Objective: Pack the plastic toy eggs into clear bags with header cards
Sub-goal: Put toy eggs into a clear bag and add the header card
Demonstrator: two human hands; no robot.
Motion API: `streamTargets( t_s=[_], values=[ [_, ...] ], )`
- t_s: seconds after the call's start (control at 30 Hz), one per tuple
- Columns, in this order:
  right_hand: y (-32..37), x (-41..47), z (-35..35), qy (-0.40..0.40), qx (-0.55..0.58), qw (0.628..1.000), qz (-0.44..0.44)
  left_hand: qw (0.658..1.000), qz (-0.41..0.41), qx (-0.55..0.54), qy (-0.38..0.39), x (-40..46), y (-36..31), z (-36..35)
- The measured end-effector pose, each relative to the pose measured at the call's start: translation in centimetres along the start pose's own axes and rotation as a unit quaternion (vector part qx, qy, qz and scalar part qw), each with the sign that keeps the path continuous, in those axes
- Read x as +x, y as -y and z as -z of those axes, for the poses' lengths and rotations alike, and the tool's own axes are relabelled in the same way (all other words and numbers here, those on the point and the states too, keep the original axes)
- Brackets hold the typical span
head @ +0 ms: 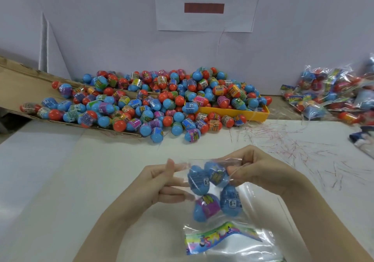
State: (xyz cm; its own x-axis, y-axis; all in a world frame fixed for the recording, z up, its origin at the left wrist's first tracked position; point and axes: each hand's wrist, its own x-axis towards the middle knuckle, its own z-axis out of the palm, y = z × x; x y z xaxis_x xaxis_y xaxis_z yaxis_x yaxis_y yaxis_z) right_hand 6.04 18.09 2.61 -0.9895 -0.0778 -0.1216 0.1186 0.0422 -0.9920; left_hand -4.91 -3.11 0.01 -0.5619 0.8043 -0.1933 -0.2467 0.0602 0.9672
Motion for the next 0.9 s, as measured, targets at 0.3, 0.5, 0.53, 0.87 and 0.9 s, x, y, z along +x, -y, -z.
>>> streamTargets(
  t_s=[0.3,0.5,0.53,0.87,0.9],
  values=[
    [5.4,-1.6,7.1,-0.534,-0.070,0.841,0.052,0.965,-0.076,-0.024,-0.248,1.2,-0.1,-0.7],
    [2.2,-0.7,0.3,-0.214,-0.345,0.914,-0.006,0.978,-0.132,0.150,-0.061,1.4,-1.9,-5.3],
    [1.9,-0.5,-0.4,-0.154,-0.351,0.924,-0.004,0.977,-0.132,0.163,-0.020,1.4,-2.2,-6.2],
    [2.3,-2.4,0.5,-0.155,-0.297,0.942,0.035,0.930,-0.142,0.196,-0.276,2.3,-2.2,-1.3],
    [2.1,-2.7,0.8,-0.215,-0.276,0.935,0.052,0.889,-0.111,0.317,-0.312,2.3,-2.1,0.5]
  ],
)
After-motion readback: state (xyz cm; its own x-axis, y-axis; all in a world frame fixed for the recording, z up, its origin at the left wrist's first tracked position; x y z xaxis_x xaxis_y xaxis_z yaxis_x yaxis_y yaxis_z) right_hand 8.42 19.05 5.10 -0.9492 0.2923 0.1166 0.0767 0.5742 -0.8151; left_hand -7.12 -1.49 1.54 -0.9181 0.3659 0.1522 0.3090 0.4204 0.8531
